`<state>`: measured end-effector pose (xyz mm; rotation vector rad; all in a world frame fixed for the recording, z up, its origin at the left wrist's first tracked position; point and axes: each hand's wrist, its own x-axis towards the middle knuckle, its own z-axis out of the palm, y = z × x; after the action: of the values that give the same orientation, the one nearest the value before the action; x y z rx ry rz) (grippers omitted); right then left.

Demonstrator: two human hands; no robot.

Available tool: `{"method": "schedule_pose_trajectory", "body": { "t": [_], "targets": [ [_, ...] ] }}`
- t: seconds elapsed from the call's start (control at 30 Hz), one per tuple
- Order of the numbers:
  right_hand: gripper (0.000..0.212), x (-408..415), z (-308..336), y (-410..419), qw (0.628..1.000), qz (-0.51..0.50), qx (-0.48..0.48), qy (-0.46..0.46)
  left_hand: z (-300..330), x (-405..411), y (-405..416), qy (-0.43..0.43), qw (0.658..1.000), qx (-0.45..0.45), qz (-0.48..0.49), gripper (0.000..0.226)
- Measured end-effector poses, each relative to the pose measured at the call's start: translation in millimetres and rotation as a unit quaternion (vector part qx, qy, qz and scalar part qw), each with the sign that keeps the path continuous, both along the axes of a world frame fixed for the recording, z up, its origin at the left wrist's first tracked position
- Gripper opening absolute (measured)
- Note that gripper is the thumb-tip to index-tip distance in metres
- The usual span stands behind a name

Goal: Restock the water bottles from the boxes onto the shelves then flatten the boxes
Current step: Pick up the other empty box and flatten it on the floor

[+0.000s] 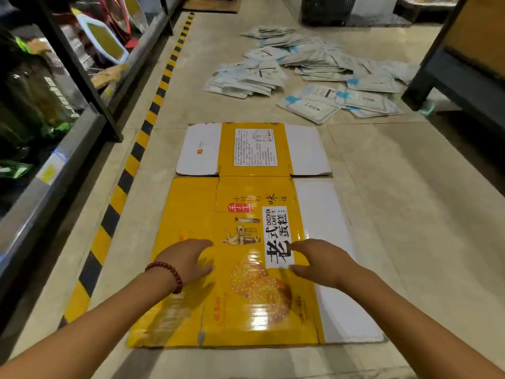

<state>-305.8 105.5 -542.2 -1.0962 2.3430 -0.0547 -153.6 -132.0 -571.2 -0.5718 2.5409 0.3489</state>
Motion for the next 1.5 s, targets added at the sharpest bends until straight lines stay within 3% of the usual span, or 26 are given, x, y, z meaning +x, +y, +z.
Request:
{"method": "schedule_pose_trajectory", "body": {
  "t": [0.23,0.4,0.57,0.8,0.93,1.07,1.17,1.27,1.37,1.5],
  "targets": [
    [0.049,-14.8,-61.4,33.5,0.966,-0.256,-0.02,-0.012,-44.5,21.2,-27.7,-0.014,0.988,-0.03,0.148,0.07],
    [0.055,-25.2,-82.9,40.1,0.95,-0.31,0.039,0.002,-60.9,37.9,-56.9,-0.081,0.968,-0.09,0.221,0.073],
    [0.056,-23.1,-94.0,42.3,0.947,-0.312,0.052,0.063,-79.1,46.6,-61.7,-0.048,0.957,-0.075,0.274,0.094],
    [0.107,-31.1,-108.1,50.3,0.898,-0.435,0.042,0.045,-86.5,37.3,-67.4,0.007,0.913,-0.001,0.409,0.099],
    [0.119,-43.1,-109.6,52.6,0.866,-0.499,0.029,-0.019,-84.0,32.2,-67.1,0.021,0.895,0.037,0.444,0.098],
    [0.109,-56.7,-109.1,65.0,0.853,-0.52,0.04,-0.032,-69.7,28.7,-66.4,0.036,0.874,0.085,0.478,0.092],
    [0.078,-67.8,-104.2,77.6,0.84,-0.538,-0.011,-0.069,-42.8,25.1,-73.6,0.08,0.839,0.152,0.516,0.071],
    [0.051,-69.7,-91.4,79.3,0.838,-0.528,-0.089,-0.106,-20.7,18.7,-71.7,0.119,0.858,0.19,0.463,0.036],
    [0.04,-64.6,-76.2,71.0,0.85,-0.5,-0.139,-0.087,-15.3,2.5,-58.6,0.156,0.866,0.201,0.431,0.042],
    [0.021,-45.4,-45.1,57.4,0.898,-0.409,-0.159,-0.022,0.5,-11.9,-35.1,0.188,0.879,0.147,0.412,0.043]
  ]
}}
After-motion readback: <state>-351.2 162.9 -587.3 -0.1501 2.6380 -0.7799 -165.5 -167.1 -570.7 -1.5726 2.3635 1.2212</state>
